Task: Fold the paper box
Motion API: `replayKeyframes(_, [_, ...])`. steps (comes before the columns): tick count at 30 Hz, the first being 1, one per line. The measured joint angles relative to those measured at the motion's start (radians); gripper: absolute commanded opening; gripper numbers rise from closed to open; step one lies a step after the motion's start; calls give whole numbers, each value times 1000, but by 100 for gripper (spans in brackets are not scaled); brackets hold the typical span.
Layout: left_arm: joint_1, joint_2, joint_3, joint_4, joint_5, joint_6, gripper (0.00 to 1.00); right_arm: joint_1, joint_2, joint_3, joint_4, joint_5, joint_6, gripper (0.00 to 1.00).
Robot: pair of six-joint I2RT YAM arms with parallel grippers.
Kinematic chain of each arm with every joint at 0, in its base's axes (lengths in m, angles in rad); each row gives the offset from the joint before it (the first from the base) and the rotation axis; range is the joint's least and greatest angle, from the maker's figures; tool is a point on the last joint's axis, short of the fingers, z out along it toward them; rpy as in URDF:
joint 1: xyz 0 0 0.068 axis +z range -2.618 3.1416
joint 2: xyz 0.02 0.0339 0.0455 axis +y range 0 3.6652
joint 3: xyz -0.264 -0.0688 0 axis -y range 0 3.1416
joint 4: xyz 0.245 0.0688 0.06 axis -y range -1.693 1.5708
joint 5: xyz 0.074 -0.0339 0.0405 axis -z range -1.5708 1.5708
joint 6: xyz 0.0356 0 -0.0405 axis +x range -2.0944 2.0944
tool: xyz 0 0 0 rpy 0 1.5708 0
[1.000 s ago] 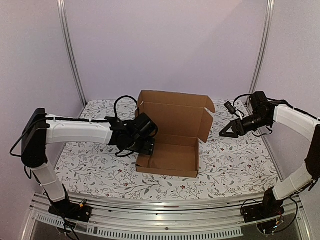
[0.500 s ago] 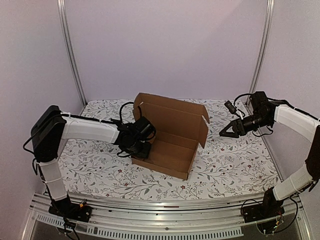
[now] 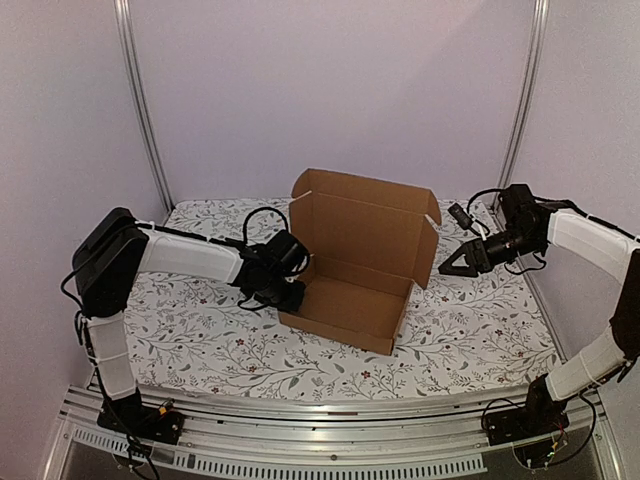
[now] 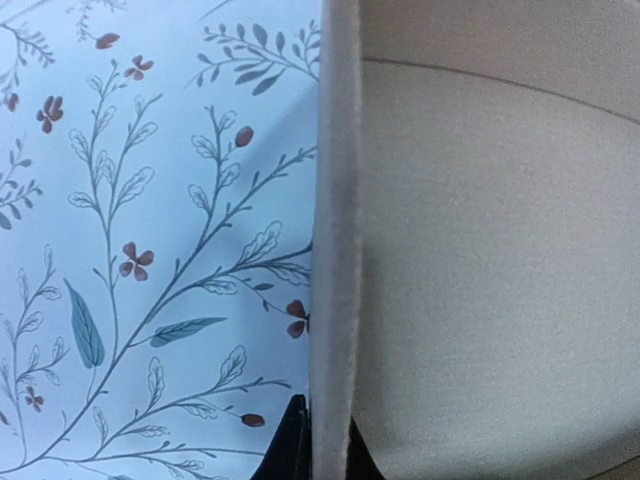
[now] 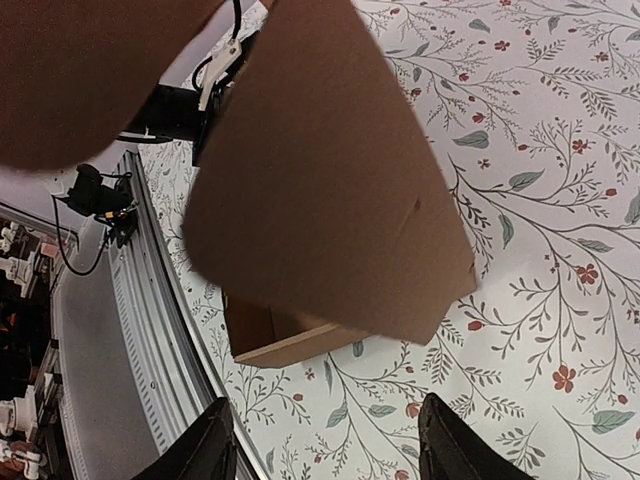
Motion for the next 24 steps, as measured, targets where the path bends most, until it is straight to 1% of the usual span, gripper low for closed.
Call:
replayKeyframes(3, [-1,-18,-20,38,26,29,4,-1,6,0,-4,-3,0,60])
replayKeyframes(7, [-16,-109,-107,121,64,102,4,-37,20,10,-9,-39,4,59])
replayKeyframes(12, [-51,-235,-191,232,122,195,6,-214,45,47,-10,-114,15,61])
replayKeyframes(14, [-65,-264,-209,278,140,228,7,-266,48,61,-9,-124,15,62])
replayKeyframes(16, [-80,-285,-237,328,156,254,7,-278,48,64,-2,-122,17,61])
replayKeyframes(18, [-103,-303,-266,380,166,278,7,-265,55,64,21,-116,39,61])
replayKeyframes(20, [-130,-304,-278,428,173,298,7,-215,80,69,32,-100,52,60])
replayKeyframes(22, [-160,-301,-280,478,177,315,7,-131,130,83,32,-91,55,59])
replayKeyframes(23, [-171,-299,-279,502,178,320,7,-112,162,91,32,-93,56,58])
replayKeyframes(24, [-185,-293,-275,536,175,328,7,-24,200,100,32,-102,58,58])
